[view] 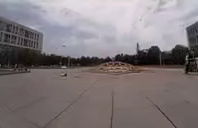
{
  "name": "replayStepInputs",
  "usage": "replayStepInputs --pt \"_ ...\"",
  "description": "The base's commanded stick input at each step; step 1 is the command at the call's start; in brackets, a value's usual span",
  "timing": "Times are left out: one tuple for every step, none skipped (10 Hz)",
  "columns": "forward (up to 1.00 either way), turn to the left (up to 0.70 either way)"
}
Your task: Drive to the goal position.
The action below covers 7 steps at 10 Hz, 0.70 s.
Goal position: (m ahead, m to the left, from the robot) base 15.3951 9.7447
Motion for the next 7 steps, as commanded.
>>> replayStepInputs --pt "0.70 0.00" --pt "0.70 0.00" --pt "0.70 0.00" --pt "0.70 0.00" --pt "0.70 0.00" --pt "0.70 0.00" --pt "0.70 0.00"
